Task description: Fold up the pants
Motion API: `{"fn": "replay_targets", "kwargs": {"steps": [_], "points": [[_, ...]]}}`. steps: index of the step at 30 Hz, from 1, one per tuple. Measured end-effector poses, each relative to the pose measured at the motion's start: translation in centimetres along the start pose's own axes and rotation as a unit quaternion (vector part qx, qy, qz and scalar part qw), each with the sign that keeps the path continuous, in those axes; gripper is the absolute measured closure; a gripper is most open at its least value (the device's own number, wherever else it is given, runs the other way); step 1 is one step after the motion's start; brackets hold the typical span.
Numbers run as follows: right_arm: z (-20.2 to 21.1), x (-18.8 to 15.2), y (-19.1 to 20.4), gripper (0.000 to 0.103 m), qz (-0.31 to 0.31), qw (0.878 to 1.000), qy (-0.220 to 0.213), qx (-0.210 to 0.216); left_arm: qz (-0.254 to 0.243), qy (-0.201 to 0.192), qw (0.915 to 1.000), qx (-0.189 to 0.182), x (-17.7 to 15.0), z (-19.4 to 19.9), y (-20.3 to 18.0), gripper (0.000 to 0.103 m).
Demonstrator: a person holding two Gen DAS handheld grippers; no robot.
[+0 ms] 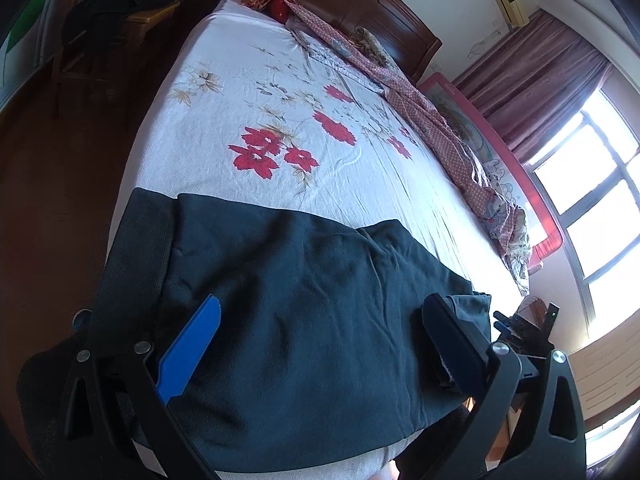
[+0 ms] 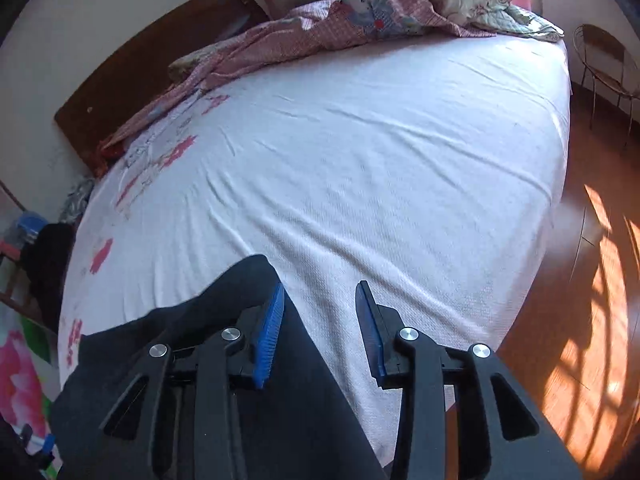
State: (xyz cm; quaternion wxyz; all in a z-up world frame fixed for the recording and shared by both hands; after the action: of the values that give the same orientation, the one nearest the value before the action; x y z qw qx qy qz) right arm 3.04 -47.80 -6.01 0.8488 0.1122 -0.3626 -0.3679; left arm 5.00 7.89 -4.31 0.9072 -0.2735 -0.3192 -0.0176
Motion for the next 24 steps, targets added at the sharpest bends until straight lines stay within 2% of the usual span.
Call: {"fn": "replay_targets", "kwargs": {"steps": [2,5,7,9,11,13,15,17,20,22,24], "points": [[0.8,-0.4,3.6,0.066,0.048,0.997,0.021,0.048,0.006,0.003,1.0,0.0,-0.3,-0.2,0.2,0.002],[-0.6,-3.8,9.5,0.067,0.146,0.984,0.076,0.072,0.01,0.015,0.9998,-0.007,-0.5,-1.3,-0.2,0.002],[-2.7,-5.9,11.6,0.087,0.191,0.976,0.09,0.049,0.001,0.016,0.9999,-0.006,-0.4,-1.5,-1.0,0.002],[-5.8,-7.3,12.8,0.092,0.204,0.972,0.108,0.03,-0.008,0.012,0.9998,-0.016,-0.2,-1.2,-1.8,0.002],[-9.4,-9.0,12.4,0.094,0.217,0.968,0.127,-0.018,-0.015,0.009,0.9997,-0.016,0.0,-0.9,-2.1,0.002],[-10.0,-9.2,13.0,0.094,0.239,0.965,0.105,-0.036,-0.01,0.008,0.9998,-0.015,0.2,-0.6,-1.8,0.002],[-9.6,-9.0,12.8,0.094,0.229,0.967,0.106,-0.031,0.0,-0.001,0.9999,-0.013,0.4,-0.2,-1.2,0.002],[-8.9,-8.2,12.4,0.094,0.197,0.973,0.118,-0.003,0.008,-0.005,0.9999,-0.011,0.4,0.1,-0.5,0.002],[-5.8,-6.3,12.6,0.094,0.154,0.983,0.094,0.032,0.01,-0.008,0.9999,-0.006,0.4,0.8,0.3,0.002],[-3.8,-6.4,13.6,0.094,0.154,0.983,0.083,0.054,0.002,-0.014,0.9999,0.005,0.5,1.6,1.1,0.002],[-3.6,-8.1,14.6,0.094,0.186,0.978,0.087,0.048,-0.002,-0.018,0.9997,0.016,0.6,2.5,2.1,0.002]]}}
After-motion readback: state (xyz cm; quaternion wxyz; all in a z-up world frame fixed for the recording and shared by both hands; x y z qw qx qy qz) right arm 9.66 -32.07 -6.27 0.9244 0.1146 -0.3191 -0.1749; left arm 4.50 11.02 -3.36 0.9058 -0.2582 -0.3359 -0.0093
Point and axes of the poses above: each gripper's, at about its wrist camera, not at the fingertips, and z roughly against the way its jaws point, y to its left, x to its top, the point moved 8 cm from there along -z, roughly the way its jaws point, and after that the axes turned 9 degrees about -z, right-handed, at the moved point
